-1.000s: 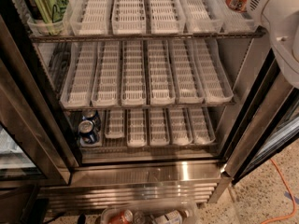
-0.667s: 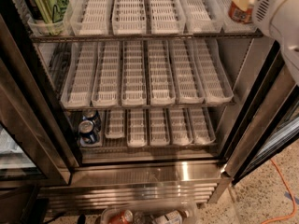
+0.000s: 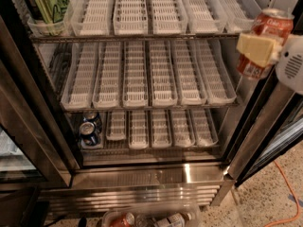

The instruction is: Pick coke can from top shelf of fridge

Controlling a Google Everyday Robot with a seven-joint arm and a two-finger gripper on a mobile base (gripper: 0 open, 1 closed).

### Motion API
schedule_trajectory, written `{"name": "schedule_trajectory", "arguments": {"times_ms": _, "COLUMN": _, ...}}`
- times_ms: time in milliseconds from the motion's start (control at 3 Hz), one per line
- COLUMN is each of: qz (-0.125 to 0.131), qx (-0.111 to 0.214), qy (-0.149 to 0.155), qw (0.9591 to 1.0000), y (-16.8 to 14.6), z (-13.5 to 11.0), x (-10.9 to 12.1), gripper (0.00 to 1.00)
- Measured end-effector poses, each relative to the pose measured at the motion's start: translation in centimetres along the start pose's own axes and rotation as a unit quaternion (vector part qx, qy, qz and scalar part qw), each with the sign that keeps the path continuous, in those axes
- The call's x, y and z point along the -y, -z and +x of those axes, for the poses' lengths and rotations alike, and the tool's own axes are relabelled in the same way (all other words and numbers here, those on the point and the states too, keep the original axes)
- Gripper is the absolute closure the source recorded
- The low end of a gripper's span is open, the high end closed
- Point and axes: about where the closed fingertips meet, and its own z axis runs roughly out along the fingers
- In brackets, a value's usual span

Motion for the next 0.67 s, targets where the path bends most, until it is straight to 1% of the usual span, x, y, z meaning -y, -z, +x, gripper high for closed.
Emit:
{"name": "schedule_trajectory", "arguments": {"times_ms": 333, "qz": -0.042, "qx": -0.046, "qy": -0.018, "qw": 0.9979, "y": 2.4, "z": 2.1, "x": -0.4, "gripper": 1.0}}
{"name": "schedule_trajectory", "arguments": {"times_ms": 667, "qz": -0.088, "qx": -0.081, "qy": -0.012, "qw": 0.9927, "y": 2.8, "z": 1.0, "x": -1.0, "gripper": 1.0}}
